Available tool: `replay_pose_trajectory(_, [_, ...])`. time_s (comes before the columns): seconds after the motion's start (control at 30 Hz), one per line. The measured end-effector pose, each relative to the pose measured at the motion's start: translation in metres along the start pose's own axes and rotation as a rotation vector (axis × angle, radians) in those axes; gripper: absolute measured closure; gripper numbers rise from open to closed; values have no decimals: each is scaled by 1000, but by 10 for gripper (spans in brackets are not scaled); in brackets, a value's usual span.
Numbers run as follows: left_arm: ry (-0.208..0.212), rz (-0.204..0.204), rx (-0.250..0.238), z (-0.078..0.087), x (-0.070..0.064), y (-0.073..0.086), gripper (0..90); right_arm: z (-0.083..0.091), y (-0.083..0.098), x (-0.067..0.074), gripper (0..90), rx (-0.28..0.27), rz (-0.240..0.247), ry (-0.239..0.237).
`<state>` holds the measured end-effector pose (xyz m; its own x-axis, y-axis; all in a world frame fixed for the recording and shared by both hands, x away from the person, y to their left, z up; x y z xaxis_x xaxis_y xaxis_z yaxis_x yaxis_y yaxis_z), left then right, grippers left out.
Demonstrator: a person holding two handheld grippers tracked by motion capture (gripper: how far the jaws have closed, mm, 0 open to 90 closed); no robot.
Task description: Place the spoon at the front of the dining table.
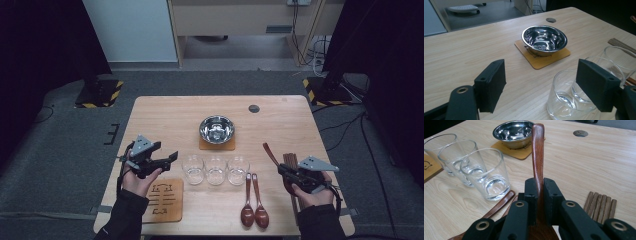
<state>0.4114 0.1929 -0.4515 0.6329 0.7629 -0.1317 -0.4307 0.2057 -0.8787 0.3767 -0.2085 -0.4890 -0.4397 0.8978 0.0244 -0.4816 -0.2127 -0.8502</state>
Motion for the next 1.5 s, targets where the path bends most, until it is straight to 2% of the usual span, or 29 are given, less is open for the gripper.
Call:
replay_pose_trajectory(0.37, [43,-25,6,-12,-20,-11,234,2,-2,0,818,-11,5,3])
replay_pose_trajectory(0.6, [67,-32,0,-23,-31,-21,235,4,-4,-1,818,-21,0,6])
replay_pose_trajectory(0.83, [95,-44,-13,-33,-47,-33,234,5,-5,-2,818,-29,5,9])
replay_pose_trajectory(0.93, [97,-62,-8,-38,-53,-36,234,5,-5,-1,818,-32,5,7])
replay_pose_trajectory(1.33, [135,-57,-17,-57,-70,-44,237,5,-7,1,818,-42,8,-2])
replay_pose_trajectory(1.5, [145,-63,-5,-65,-76,-45,241,5,-7,2,819,-44,13,-6])
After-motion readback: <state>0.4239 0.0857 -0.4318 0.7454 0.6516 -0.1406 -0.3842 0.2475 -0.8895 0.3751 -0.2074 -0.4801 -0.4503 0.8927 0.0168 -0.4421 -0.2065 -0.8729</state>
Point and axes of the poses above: each handheld gripper's, and its own axes: z roughly backward along the jaws, y roughly out of its underside, x roughly to its left, the point moved 7 cm from there along -z, roughly forward along the jaws, and after that the axes turned 7 degrees about y, right-handed, at the moved point
